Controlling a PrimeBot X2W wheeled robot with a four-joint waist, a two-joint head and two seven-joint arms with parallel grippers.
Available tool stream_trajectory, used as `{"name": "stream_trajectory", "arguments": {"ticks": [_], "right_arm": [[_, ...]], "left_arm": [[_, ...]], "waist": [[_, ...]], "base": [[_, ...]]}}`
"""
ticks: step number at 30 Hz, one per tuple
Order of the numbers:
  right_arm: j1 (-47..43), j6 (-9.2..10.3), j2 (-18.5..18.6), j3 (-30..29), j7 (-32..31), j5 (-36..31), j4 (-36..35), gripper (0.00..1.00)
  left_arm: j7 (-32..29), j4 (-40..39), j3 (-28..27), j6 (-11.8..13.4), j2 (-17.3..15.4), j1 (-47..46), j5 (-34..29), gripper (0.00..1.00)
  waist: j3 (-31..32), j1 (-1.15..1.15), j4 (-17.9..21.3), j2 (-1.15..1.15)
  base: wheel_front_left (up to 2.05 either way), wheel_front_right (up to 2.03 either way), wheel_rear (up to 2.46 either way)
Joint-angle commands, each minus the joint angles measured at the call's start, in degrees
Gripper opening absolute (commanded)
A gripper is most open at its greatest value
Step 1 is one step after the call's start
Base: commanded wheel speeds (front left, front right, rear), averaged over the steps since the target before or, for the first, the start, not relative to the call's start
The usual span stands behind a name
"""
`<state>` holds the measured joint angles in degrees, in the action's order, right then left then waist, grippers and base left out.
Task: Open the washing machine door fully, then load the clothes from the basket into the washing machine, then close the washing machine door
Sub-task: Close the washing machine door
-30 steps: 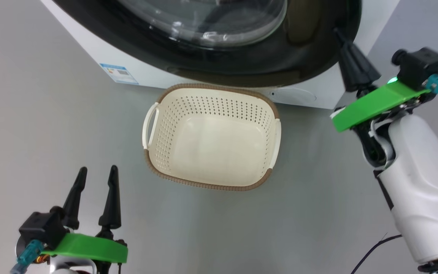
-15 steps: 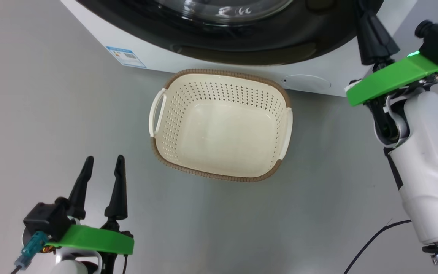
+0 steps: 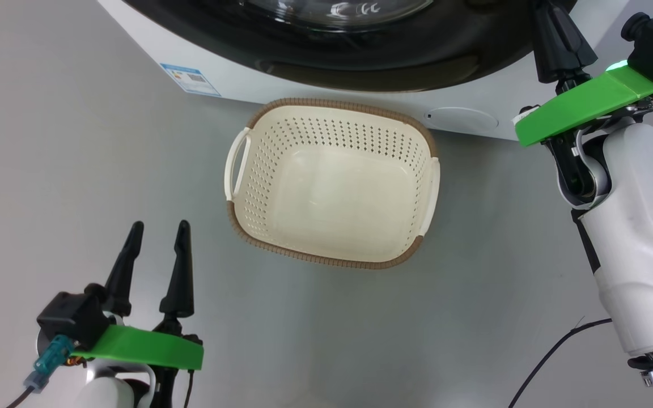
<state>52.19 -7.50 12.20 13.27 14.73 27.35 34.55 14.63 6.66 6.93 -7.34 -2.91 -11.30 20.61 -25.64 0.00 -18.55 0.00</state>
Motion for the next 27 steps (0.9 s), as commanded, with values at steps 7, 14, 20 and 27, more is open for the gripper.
{"name": "stream_trajectory", "arguments": {"ticks": [7, 14, 20, 27], "right_arm": [[-3.7, 0.01, -0.9, 2.0, 0.3, -0.4, -2.8, 0.00], [-7.9, 0.01, -1.2, 3.3, 0.3, 0.0, -3.6, 1.00], [-11.5, 0.01, -1.4, 3.6, 0.3, 0.5, -4.1, 1.00], [-15.3, 0.01, -1.7, 3.5, 0.3, 0.8, -4.4, 1.00]], "left_arm": [[0.4, -0.4, -3.0, -0.1, -1.4, 0.1, 0.1, 1.00], [0.4, 0.1, -4.1, -0.1, -2.2, 1.1, -0.6, 1.00], [0.4, 0.7, -5.1, -0.1, -2.9, 2.2, -0.9, 1.00], [0.4, 1.1, -5.7, -0.1, -3.7, 3.2, -1.0, 1.00]], "waist": [[2.8, 0.00, 1.3, 0.00], [5.7, 0.00, 3.0, 0.00], [8.2, 0.00, 4.9, 0.00], [10.3, 0.00, 6.9, 0.00]], "base": [[0.00, 0.00, 0.00], [0.00, 0.00, 0.00], [0.00, 0.00, 0.00], [0.00, 0.00, 0.00]]}}
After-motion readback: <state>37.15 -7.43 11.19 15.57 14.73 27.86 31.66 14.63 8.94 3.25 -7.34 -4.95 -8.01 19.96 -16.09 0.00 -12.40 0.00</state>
